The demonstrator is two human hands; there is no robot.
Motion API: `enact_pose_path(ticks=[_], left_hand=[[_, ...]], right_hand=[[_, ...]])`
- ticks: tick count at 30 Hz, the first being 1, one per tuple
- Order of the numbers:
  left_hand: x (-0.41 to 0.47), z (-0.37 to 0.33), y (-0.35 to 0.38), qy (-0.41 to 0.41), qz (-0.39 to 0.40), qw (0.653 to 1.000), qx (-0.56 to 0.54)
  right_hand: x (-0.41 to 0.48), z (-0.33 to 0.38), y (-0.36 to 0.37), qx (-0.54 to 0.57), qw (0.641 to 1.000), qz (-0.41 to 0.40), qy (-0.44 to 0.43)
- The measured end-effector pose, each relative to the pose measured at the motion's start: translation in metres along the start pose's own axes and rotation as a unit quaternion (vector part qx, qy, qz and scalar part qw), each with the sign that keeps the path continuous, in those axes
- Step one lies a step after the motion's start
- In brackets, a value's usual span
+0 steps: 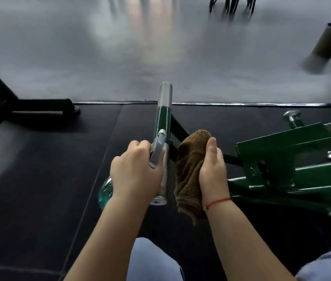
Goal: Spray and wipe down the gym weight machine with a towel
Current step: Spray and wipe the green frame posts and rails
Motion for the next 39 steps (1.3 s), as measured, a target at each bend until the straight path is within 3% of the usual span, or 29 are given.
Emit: enact_pose_path(ticks=[4,10,13,17,20,25,28,34,39], left_hand=[[0.002,-0.007,0.002,0.044,-0.042,0.998,0.024],[-0.003,-0.001,0.002,0.024,-0.061,0.998,-0.017],[-0.004,-0.004,-0.001,0.005,-0.052,0.998,-0.033],[-0.005,-0.013,-0.008,-0.008,-0.055,0.998,-0.006],[-0.002,-0.015,-0.016,-0.018,-0.027,0.999,-0.009],[-0.006,-0.016,-0.068,-0.082,-0.062,0.989,-0.109],[-0.006,-0.038,-0.113,-0.080,-0.065,0.985,-0.136],[-0.002,-0.102,-0.195,-0.083,-0.040,0.971,-0.219],[-0.002,-0.181,-0.261,-0.117,-0.011,0.932,-0.343]], right_hand=[[0.018,0.002,0.021,-0.116,0.989,-0.001,-0.089],[0.028,-0.001,0.010,-0.253,0.942,-0.049,-0.213],[0.045,-0.022,-0.020,-0.366,0.924,-0.037,-0.103],[0.072,-0.041,-0.058,-0.537,0.835,0.060,0.101],[0.072,-0.027,-0.073,-0.571,0.795,0.118,0.168],[0.025,0.020,-0.089,-0.491,0.839,0.146,0.185],[-0.015,0.058,-0.096,-0.419,0.870,0.141,0.220],[-0.070,0.148,-0.090,-0.317,0.912,0.121,0.229],[-0.094,0.236,-0.086,-0.233,0.936,0.105,0.242]])
Point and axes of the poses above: each hand's wrist, its own x-axis towards the middle knuckle, its own y-axis out of the palm, z = x × y, the point moved 9 cm from there along x, towards the middle knuckle, and after that the axes turned 3 degrees about y, right-handed, at the moved point
